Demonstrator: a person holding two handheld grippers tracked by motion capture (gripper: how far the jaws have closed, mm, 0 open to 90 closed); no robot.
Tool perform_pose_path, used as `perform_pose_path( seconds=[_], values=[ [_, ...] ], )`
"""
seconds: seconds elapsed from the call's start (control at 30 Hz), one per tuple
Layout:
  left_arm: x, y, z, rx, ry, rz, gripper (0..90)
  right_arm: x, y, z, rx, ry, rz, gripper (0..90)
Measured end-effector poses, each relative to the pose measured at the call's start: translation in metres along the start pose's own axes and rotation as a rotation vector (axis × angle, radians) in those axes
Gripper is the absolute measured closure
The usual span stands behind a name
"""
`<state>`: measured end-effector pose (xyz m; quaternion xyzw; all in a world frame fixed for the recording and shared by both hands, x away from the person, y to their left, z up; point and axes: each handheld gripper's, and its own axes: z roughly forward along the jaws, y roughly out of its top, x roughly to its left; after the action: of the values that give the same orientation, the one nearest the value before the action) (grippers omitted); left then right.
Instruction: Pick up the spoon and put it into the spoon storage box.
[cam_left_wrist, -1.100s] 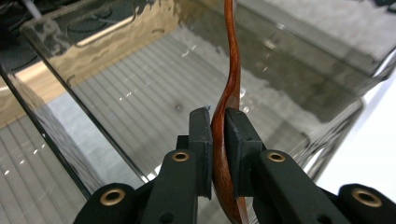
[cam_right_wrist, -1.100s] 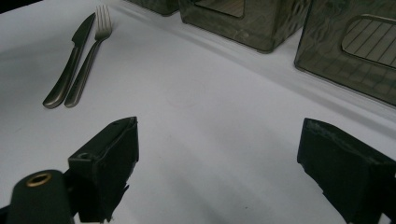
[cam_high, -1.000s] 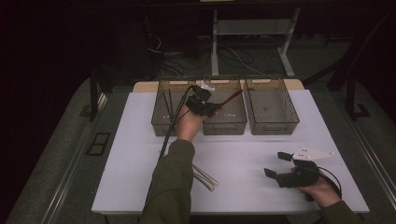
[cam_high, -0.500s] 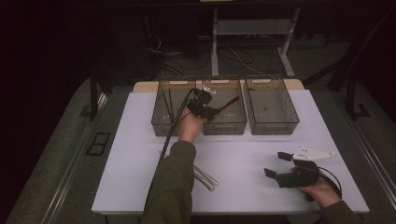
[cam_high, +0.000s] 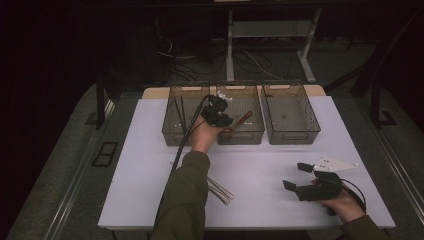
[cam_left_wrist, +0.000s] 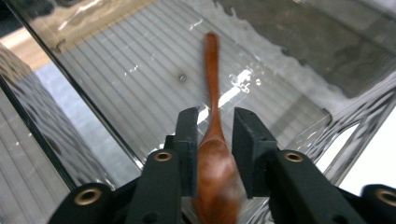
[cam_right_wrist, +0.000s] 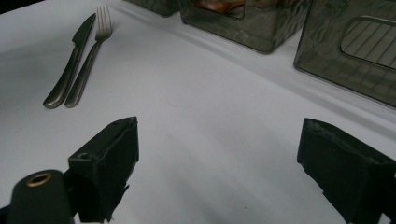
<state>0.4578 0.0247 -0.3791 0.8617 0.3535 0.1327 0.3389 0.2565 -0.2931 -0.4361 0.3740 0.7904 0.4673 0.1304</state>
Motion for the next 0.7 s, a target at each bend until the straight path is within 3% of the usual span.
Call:
perform_pose_path(
  seconds=[0.13,0.3,0.37,0.53,0.7],
  values=[
    [-0.001,0.001,-0.010,-0.050,-0.033,0.012,54.6,0.000,0.000,0.000,0.000,0.001,0.000,12.9],
    [0.001,0.001,-0.030,-0.077,-0.086,0.044,43.8,0.000,0.000,0.000,0.001,-0.002,0.000,12.9],
    [0.001,0.000,-0.038,-0.104,-0.116,0.033,40.5,0.000,0.000,0.000,0.000,-0.002,-0.001,12.9],
    [-0.002,-0.007,-0.058,-0.152,-0.163,0.028,34.6,0.000,0.000,0.001,0.002,-0.004,0.002,12.9],
    [-0.009,-0.019,-0.074,-0.176,-0.176,0.059,31.2,0.000,0.000,0.001,0.005,-0.006,0.001,12.9]
  ],
)
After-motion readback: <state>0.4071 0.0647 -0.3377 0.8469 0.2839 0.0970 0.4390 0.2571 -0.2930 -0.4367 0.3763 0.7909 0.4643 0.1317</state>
